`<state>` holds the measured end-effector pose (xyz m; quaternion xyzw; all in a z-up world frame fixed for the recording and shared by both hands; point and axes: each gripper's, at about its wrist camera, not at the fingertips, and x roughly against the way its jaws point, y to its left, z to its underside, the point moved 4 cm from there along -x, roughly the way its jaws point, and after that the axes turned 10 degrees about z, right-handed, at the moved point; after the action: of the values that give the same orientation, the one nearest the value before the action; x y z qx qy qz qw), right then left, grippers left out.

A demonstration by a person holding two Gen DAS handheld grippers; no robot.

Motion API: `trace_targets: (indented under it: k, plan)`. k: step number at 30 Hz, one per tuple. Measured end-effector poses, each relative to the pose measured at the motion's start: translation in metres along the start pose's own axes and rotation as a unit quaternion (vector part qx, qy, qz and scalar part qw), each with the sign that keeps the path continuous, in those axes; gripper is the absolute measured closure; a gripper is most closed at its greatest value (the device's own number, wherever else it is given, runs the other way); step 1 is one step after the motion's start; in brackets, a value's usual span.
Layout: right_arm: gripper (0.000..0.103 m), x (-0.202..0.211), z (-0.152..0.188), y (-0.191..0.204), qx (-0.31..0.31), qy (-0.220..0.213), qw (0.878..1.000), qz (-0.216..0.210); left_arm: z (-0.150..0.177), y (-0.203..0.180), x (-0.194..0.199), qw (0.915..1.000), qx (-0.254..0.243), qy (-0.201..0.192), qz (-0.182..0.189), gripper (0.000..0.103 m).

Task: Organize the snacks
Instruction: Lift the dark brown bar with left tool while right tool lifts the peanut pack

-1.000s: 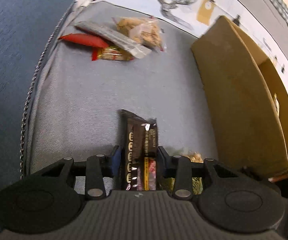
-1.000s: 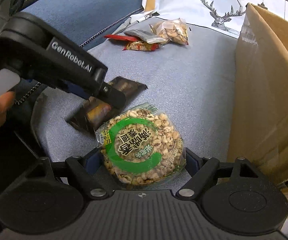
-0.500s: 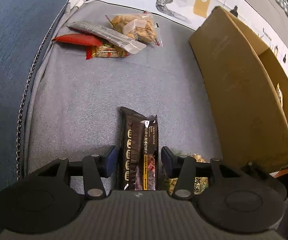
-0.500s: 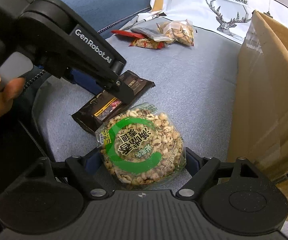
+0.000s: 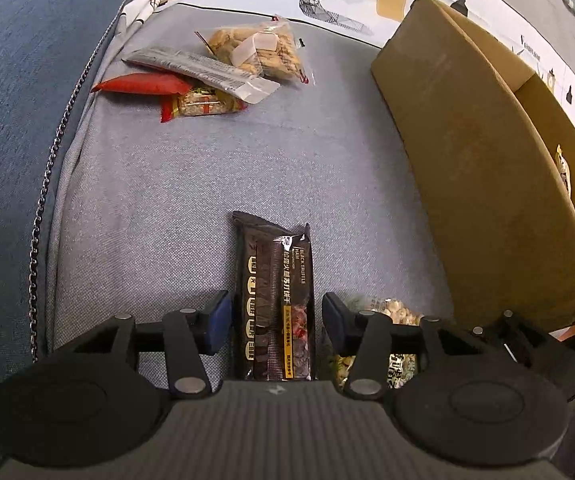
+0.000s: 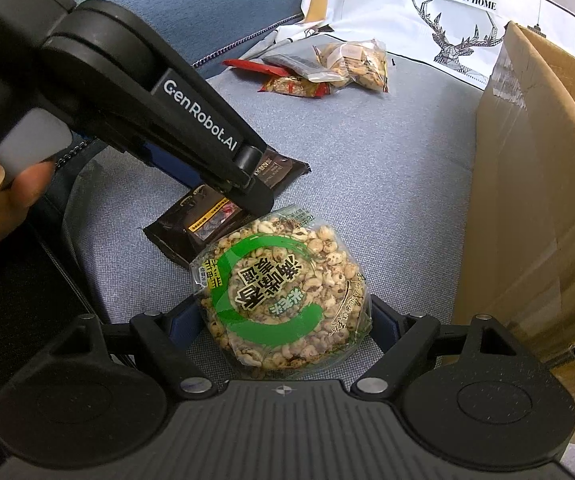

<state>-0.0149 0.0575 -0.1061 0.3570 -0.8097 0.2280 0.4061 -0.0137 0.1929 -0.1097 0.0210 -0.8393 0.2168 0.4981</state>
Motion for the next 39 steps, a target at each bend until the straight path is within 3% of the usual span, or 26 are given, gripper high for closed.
trace_targets:
  k: [7, 12, 23, 39]
  plan:
    - [0.017, 0.0, 0.0, 0.0, 0.0, 0.001, 1.0, 0.0, 0.001, -0.002, -0.002, 0.9999, -0.009, 0.001, -0.01, 0.05]
    - [0.017, 0.0, 0.0, 0.0, 0.0, 0.001, 1.0, 0.0, 0.001, -0.003, -0.002, 0.9997, -0.012, -0.001, -0.019, 0.061]
    - [0.019, 0.003, 0.0, -0.001, -0.009, -0.008, 1.0, 0.0, -0.002, 0.005, 0.011, 0.9991, 0.021, -0.037, 0.002, 0.062]
    - [0.019, 0.036, 0.007, 0.0, -0.013, -0.044, 0.999, 0.008, 0.002, 0.002, 0.033, 0.9958, 0.02, -0.088, 0.009, 0.062]
